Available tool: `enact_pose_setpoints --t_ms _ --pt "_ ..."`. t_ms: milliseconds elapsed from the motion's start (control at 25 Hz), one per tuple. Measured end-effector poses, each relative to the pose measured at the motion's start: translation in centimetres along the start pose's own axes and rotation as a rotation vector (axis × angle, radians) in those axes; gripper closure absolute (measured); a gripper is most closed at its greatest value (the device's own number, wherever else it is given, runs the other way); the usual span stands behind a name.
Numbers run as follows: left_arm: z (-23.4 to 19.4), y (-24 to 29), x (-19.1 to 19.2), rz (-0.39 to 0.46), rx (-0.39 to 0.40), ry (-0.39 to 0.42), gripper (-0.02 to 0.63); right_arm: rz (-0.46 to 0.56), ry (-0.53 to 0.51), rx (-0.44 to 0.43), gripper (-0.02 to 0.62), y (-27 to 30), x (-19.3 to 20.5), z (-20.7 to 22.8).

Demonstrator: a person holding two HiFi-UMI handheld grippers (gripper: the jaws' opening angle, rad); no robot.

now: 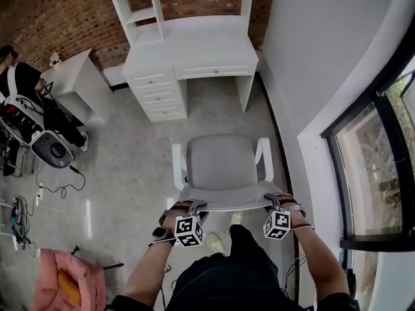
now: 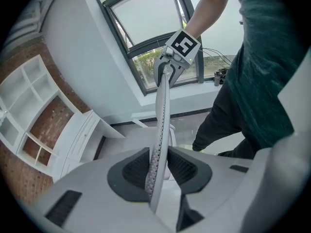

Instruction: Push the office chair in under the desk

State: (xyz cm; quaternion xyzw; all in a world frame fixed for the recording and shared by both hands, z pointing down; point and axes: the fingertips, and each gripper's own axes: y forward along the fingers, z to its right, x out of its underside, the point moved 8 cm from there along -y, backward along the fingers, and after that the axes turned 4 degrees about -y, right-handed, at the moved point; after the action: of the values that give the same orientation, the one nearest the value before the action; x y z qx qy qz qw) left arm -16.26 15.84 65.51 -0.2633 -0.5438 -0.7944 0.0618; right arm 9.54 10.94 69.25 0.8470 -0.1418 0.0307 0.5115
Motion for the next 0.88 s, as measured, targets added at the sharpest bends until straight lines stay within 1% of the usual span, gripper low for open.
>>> enact_pose_setpoints --t_ms 200,400,640,800,880 --pt "-2.5 1.3 -0.7 -0.009 -0.008 -0.013 0.489 0.011 0.009 0.011 0.472 1.1 0.9 1.9" --pt "-4.8 2.9 -2.0 -0.061 0.051 -0.072 0.491 0.005 0.005 0.02 0.469 2.4 2.2 4.4" --pt "-7.2 4.2 -3.5 -0.049 0.012 -0.081 0.492 0.015 -0.017 0.011 0.463 4.1 3.6 8.6" --pt "-9.6 5.7 -3.8 -0.065 0.013 -0.086 0.492 0.006 0.0 -0.005 0.463 5.9 4.1 11.1" --pt "-11.0 6.3 -3.9 -0.074 0.015 -0.093 0.492 0.009 -0.007 -0.003 0.463 6.7 4.1 12.4"
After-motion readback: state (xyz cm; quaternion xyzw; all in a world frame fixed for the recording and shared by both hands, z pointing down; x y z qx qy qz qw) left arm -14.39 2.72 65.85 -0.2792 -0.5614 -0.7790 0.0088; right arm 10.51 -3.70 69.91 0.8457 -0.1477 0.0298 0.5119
